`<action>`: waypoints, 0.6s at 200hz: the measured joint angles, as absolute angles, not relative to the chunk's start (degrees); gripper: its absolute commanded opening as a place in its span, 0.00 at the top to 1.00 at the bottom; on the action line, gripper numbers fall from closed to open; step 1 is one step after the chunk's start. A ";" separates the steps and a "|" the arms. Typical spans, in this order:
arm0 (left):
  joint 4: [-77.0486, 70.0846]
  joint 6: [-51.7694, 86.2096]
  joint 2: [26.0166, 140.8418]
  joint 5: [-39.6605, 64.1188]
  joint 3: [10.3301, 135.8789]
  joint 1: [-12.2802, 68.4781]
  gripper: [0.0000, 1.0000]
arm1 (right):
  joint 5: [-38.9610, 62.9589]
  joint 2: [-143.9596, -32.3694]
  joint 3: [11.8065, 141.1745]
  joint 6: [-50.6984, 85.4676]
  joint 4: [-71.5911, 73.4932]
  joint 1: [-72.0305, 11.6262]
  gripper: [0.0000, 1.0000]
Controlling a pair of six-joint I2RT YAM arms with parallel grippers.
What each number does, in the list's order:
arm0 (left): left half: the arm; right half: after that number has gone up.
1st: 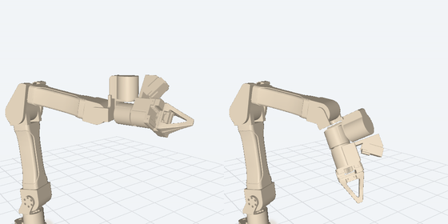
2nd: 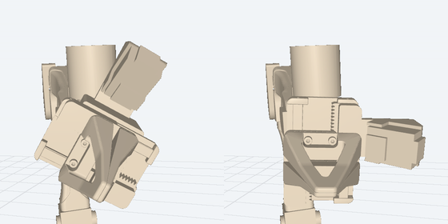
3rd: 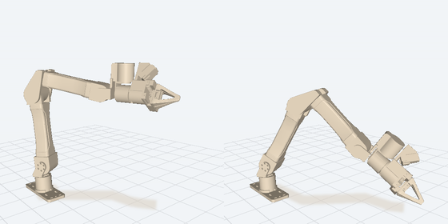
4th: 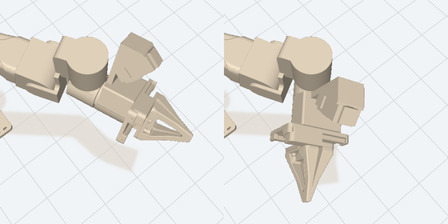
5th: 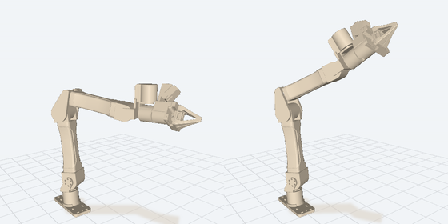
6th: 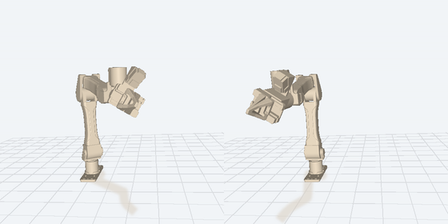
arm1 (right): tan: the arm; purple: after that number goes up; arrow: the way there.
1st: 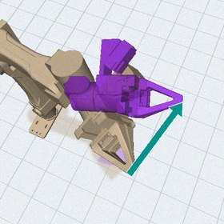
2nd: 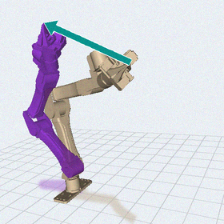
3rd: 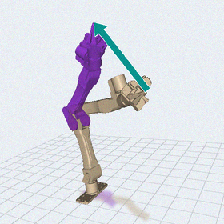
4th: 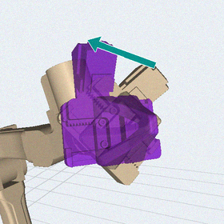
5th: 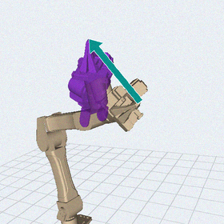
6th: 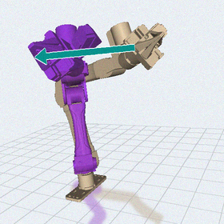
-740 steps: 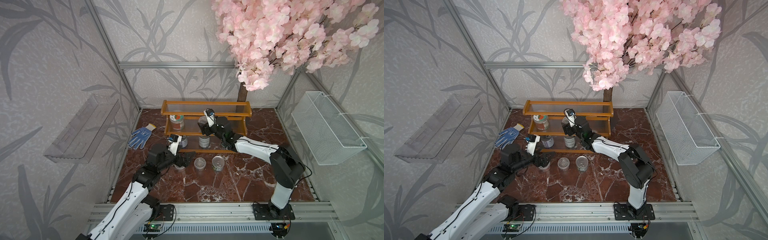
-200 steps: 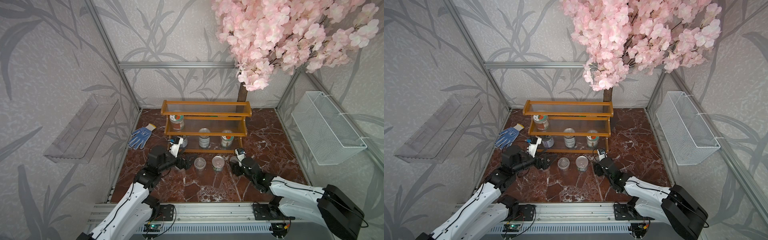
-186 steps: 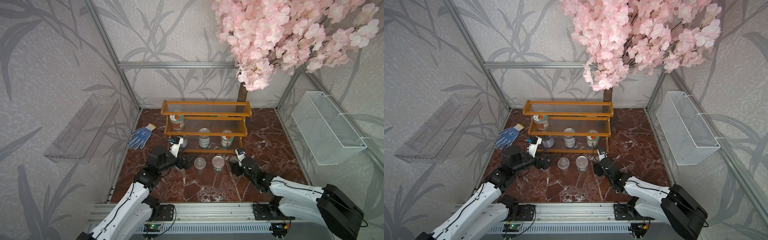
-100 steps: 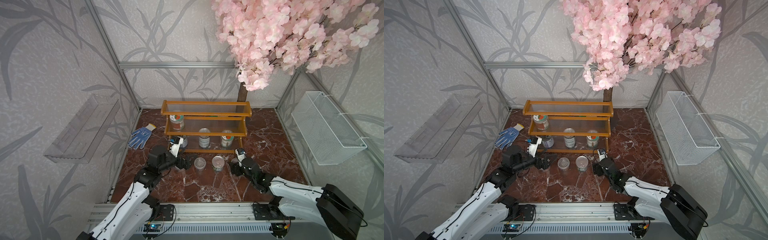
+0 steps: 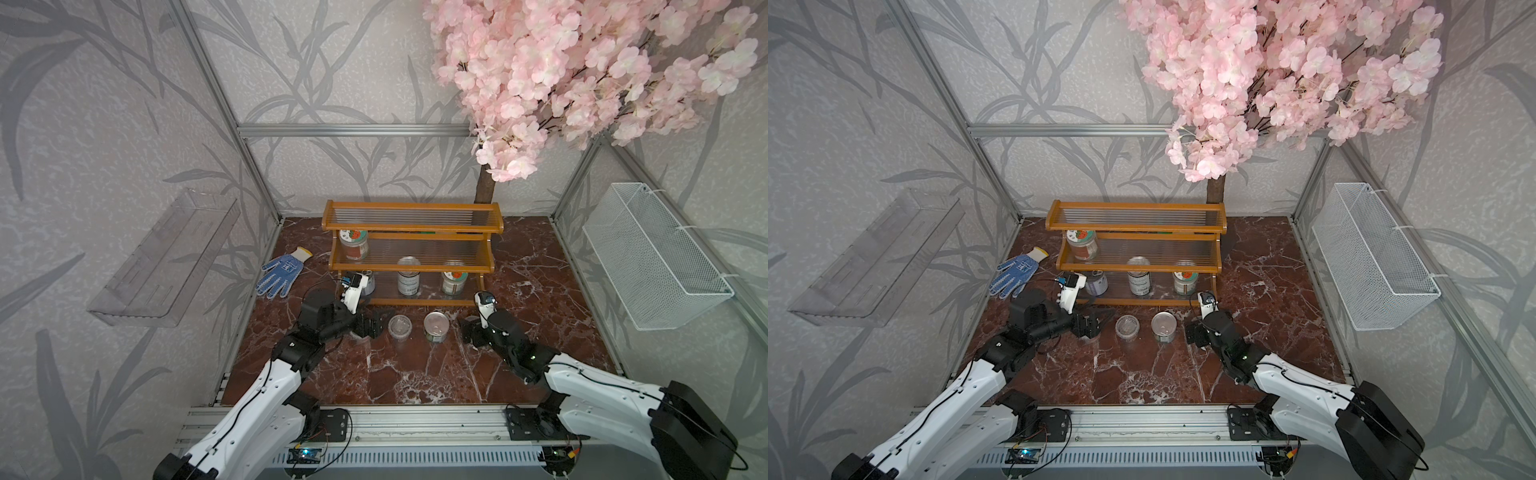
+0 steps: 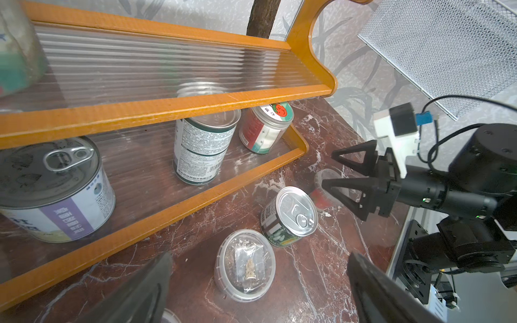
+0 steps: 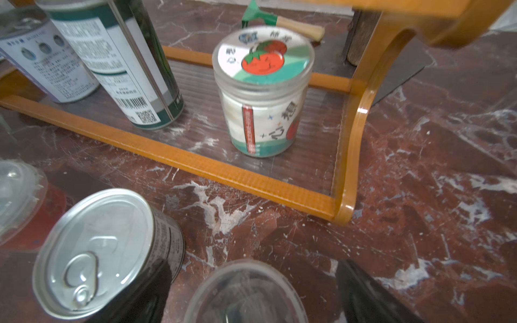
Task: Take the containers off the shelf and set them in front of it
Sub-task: 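Place the container at the center of the board, then pick up a container from the shelf.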
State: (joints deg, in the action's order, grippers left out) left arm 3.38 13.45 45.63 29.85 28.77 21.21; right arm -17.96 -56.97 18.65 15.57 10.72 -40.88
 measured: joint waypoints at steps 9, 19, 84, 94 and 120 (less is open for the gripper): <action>3.42 13.43 45.76 29.12 28.86 21.21 0.00 | -17.98 -55.68 19.66 15.03 9.54 -40.75 0.03; 3.53 13.21 45.89 28.05 29.21 21.21 0.00 | -17.98 -53.98 21.19 14.26 7.77 -40.58 0.02; 3.51 11.53 46.02 14.33 34.06 21.19 0.00 | -7.79 -48.56 31.03 9.58 2.52 -40.16 0.01; 3.09 11.05 47.03 12.84 35.09 21.17 0.00 | -5.19 -48.49 32.32 9.32 1.87 -40.16 0.01; 1.65 9.67 52.05 8.21 38.70 20.78 0.00 | 0.95 -48.64 35.88 9.08 0.86 -40.16 0.01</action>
State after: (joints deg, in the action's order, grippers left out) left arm 1.65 9.67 52.05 8.21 38.70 20.78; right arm 0.95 -48.64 35.88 9.08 0.86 -40.16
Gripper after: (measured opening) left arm 0.999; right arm 0.989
